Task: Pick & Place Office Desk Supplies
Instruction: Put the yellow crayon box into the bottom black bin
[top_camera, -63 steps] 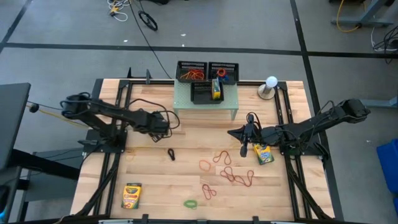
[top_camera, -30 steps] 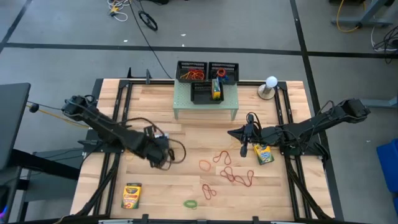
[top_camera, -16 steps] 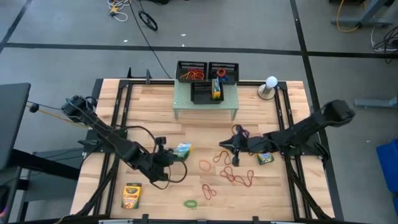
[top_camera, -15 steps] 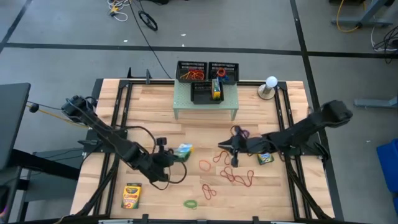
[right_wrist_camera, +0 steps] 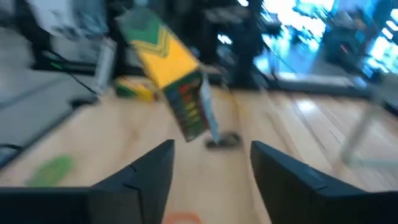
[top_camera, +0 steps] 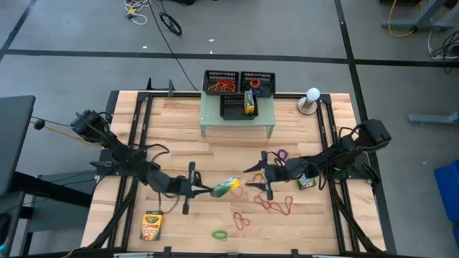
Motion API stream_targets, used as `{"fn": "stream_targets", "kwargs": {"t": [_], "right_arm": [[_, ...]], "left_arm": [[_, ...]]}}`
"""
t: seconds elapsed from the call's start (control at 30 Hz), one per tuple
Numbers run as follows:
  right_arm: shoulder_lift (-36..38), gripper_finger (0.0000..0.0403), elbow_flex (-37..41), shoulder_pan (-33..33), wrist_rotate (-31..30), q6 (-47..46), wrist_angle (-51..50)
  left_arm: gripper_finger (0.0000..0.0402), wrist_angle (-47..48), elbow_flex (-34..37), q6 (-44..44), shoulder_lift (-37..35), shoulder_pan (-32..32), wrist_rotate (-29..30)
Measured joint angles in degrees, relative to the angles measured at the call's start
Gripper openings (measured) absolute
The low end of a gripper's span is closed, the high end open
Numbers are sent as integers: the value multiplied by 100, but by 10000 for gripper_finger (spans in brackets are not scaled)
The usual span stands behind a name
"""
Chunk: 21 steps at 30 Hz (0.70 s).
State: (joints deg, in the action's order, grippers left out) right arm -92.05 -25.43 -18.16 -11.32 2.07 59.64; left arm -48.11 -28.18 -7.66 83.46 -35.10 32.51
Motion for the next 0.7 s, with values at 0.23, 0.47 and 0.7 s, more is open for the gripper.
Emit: {"fn": "stream_targets", "kwargs": {"t": [0.23,0.47,0.7], "right_arm": [[2,262,-218,80,718,475,809],[-63,263,-881,289,1366,726,602],[-63,258,-1211,339,1547,915,267]], "left_arm": [[4,-1330,301,-623,-11,57,-392],[4,-1885,301,-925,-11,330,-871],[4,-2292,301,-1001,-11,670,-1363]]}}
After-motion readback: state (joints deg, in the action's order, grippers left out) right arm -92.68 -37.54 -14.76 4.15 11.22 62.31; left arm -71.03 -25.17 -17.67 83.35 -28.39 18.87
